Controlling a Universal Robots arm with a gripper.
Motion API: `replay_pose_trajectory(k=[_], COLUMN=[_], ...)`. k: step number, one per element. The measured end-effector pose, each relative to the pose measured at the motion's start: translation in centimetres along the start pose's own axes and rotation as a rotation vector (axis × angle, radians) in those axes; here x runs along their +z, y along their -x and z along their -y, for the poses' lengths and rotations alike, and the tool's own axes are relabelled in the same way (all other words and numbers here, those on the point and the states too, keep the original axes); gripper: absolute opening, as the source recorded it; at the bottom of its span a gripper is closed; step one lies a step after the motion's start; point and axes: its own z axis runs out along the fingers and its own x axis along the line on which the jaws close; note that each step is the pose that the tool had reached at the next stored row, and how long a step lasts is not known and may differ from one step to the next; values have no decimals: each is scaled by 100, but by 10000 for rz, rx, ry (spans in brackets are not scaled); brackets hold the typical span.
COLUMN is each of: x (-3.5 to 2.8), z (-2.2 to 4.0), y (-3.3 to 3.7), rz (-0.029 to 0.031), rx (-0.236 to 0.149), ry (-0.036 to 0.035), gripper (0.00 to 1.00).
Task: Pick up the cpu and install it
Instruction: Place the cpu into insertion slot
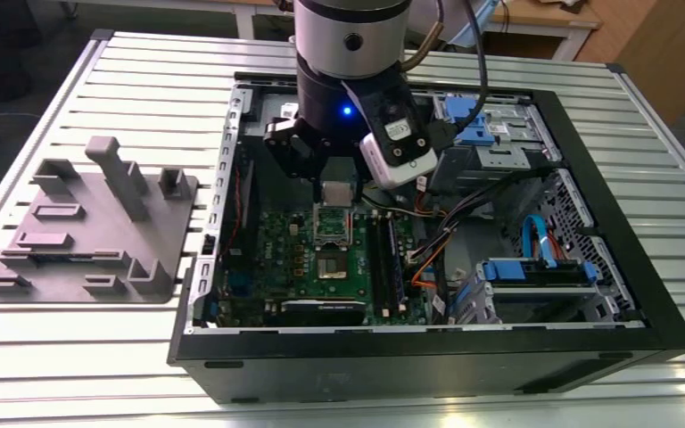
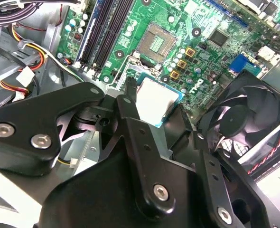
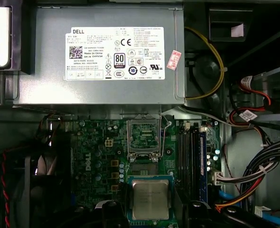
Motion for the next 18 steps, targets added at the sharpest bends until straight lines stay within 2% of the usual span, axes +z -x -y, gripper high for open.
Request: replay_pose_trajectory(k=[10, 15, 18], x=[4, 69, 77], z=[1, 4, 4], y=[0, -2, -2], rz=[0, -1, -1], rx=[0, 0, 0], ry=[10, 8, 8], gripper=[47, 47, 47])
